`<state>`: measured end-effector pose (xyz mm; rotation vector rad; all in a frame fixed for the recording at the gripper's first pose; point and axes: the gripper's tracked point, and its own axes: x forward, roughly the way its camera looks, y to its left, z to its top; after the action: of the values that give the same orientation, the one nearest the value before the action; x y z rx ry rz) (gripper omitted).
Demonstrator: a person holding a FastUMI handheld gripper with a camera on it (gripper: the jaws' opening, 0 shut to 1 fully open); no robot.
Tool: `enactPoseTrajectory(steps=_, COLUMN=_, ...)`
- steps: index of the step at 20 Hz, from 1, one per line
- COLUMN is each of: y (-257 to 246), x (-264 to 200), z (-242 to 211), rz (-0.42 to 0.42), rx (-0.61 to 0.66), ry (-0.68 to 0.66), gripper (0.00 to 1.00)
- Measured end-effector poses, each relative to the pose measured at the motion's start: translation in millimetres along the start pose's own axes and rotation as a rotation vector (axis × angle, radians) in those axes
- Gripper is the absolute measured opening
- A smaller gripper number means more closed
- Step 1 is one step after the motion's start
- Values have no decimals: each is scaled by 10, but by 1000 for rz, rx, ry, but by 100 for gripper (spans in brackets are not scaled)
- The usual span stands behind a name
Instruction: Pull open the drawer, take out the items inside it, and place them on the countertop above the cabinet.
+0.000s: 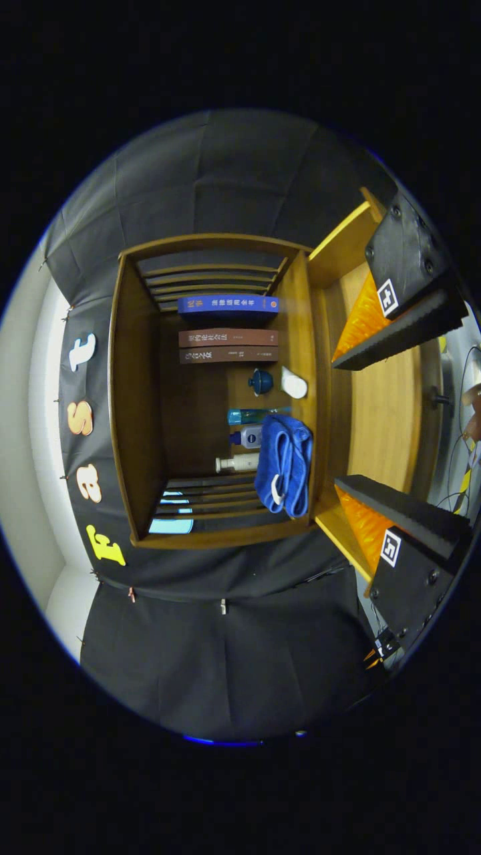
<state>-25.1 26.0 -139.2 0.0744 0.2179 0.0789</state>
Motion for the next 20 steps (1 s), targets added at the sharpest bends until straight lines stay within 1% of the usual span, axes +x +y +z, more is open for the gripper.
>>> enactPoseTrajectory(steps=2, y=-59, x=-151, z=-307, rz=-29, rx=7, ry=9, gripper=99)
enactPoseTrajectory(steps=4, y=-116, x=-199, z=-598, rz=-49, rx=24, ry=17, gripper=100)
enactPoseTrajectory(steps=6, y=-138, x=-151, z=-833, rz=-51, rx=34, ry=42, gripper=100)
enactPoseTrajectory(steps=9, y=-258, x=-23, z=-1012, rz=-76, rx=23, ry=68, gripper=100)
enactPoseTrajectory(steps=11, y=-282, x=-10, z=-1024, rz=-84, rx=30, ry=70, gripper=100)
enactPoseTrajectory(steps=12, y=-281, x=7, z=-1017, rz=-86, rx=31, ry=69, gripper=97)
enactPoseTrajectory(steps=17, y=-339, x=47, z=-1012, rz=-137, rx=7, ry=67, gripper=97)
enactPoseTrajectory(steps=20, y=-361, x=172, z=-980, rz=-131, rx=41, ry=67, gripper=98)
